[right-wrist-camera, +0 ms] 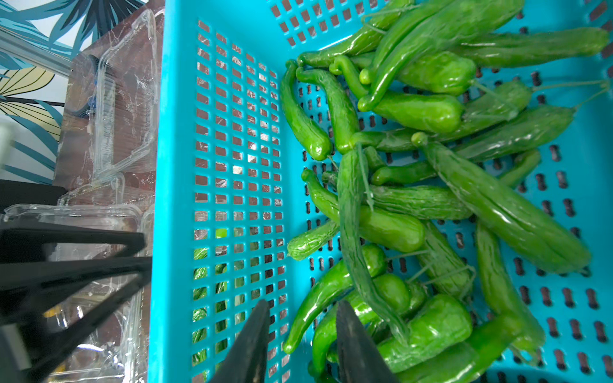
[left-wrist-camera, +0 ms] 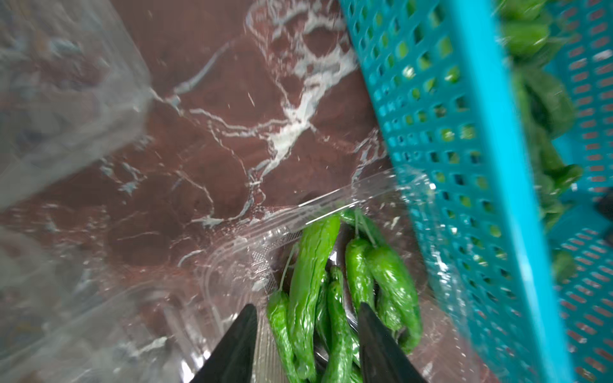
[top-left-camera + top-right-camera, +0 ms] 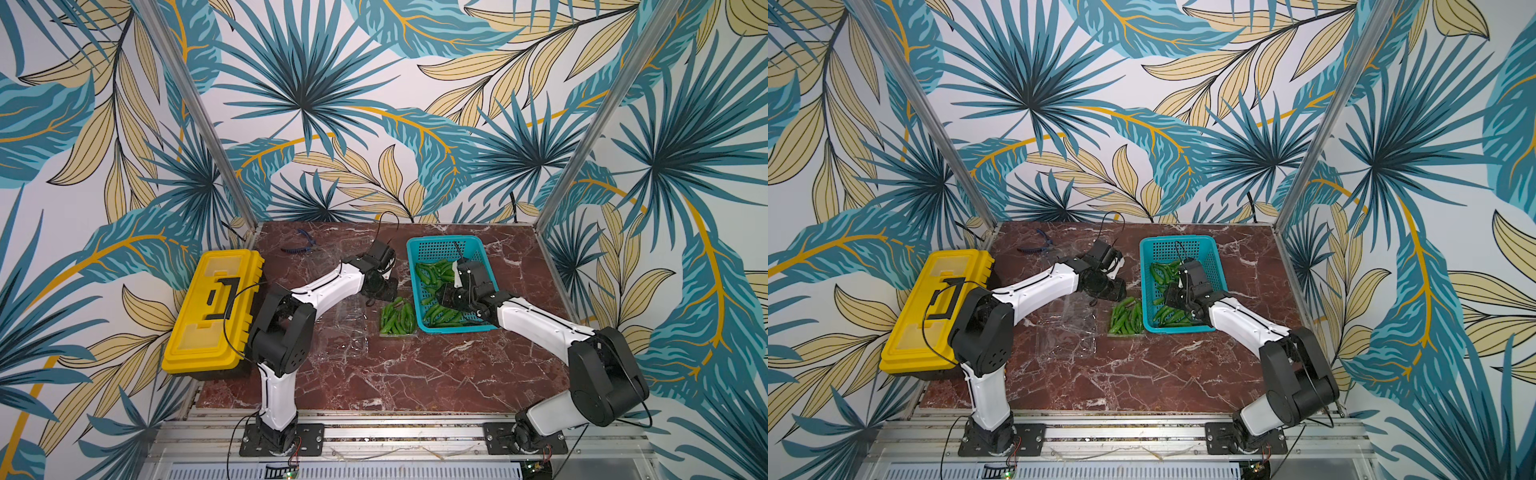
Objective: Take small green peppers out of containers
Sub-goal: Pick up the green pepper from the packing box.
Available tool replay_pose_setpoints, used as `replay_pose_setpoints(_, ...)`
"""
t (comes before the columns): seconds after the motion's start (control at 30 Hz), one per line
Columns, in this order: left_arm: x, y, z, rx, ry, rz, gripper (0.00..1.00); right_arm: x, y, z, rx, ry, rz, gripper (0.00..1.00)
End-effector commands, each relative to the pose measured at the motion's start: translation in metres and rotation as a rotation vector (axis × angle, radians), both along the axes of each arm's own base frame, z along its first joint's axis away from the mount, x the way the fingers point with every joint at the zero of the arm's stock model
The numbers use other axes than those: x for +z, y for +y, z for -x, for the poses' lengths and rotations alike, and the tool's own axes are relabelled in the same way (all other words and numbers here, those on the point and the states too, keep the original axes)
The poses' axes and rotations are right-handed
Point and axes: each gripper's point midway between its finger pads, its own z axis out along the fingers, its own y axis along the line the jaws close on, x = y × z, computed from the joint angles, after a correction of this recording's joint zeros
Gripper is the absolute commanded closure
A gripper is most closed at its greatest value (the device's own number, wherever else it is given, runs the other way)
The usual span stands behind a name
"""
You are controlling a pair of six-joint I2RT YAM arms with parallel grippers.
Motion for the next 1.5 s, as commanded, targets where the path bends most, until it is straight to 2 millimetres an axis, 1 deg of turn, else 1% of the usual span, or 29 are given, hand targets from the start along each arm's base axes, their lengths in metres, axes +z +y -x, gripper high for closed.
replay_pose_setpoints(0.0, 0.01, -0.012, -0.008, -0.037, -0.027, 0.002, 0.51, 0.0, 0.003, -0.001, 0.018, 0.003, 0.007, 0.64)
replay_pose_setpoints(0.2, -0.01, -0.023, -0.007, -0.063, -0.016, -0.046, 0.53, -0.001, 0.003, 0.0, 0.026, 0.009, 0.015, 0.64)
replay_pose_setpoints(0.27, -0.016, -0.025, -0.006, -0.063, -0.01, -0.058, 0.56, -0.001, 0.003, 0.0, 0.028, 0.008, 0.016, 0.64)
replay_pose_setpoints(0.4, -0.024, -0.03, -0.006, -0.064, -0.011, -0.087, 0.59, -0.001, 0.003, 0.0, 0.031, 0.009, 0.014, 0.64)
replay_pose_setpoints(0.53, -0.028, -0.031, -0.009, -0.049, -0.012, -0.102, 0.62, -0.001, 0.004, 0.001, 0.037, 0.008, 0.012, 0.64)
replay_pose_setpoints(0.7, -0.033, -0.032, -0.012, -0.043, -0.014, -0.123, 0.64, 0.0, 0.005, 0.001, 0.045, 0.005, 0.009, 0.64)
replay_pose_setpoints(0.8, -0.032, -0.032, -0.012, -0.045, -0.015, -0.124, 0.7, -0.001, 0.005, 0.003, 0.046, 0.007, 0.007, 0.64)
replay_pose_setpoints(0.93, -0.027, -0.033, -0.013, -0.047, -0.025, -0.124, 0.79, -0.002, 0.005, 0.003, 0.046, 0.008, 0.01, 0.64)
replay_pose_setpoints(0.97, -0.025, -0.033, -0.013, -0.048, -0.029, -0.125, 0.83, -0.002, 0.005, 0.003, 0.045, 0.01, 0.01, 0.64)
replay_pose_setpoints(1.1, -0.015, -0.029, -0.012, -0.039, -0.046, -0.131, 0.94, -0.002, 0.005, 0.003, 0.043, 0.007, 0.006, 0.64)
replay_pose_setpoints(1.2, 0.002, -0.024, -0.011, -0.017, -0.072, -0.127, 1.0, -0.001, 0.004, 0.002, 0.035, 0.004, 0.003, 0.65)
replay_pose_setpoints(1.3, 0.029, -0.019, -0.005, 0.006, -0.11, -0.097, 1.0, -0.001, 0.004, 0.002, 0.029, 0.0, -0.001, 0.64)
replay_pose_setpoints(1.47, 0.083, -0.013, 0.0, 0.027, -0.213, -0.046, 1.0, 0.002, 0.0, -0.003, -0.006, -0.016, 0.003, 0.64)
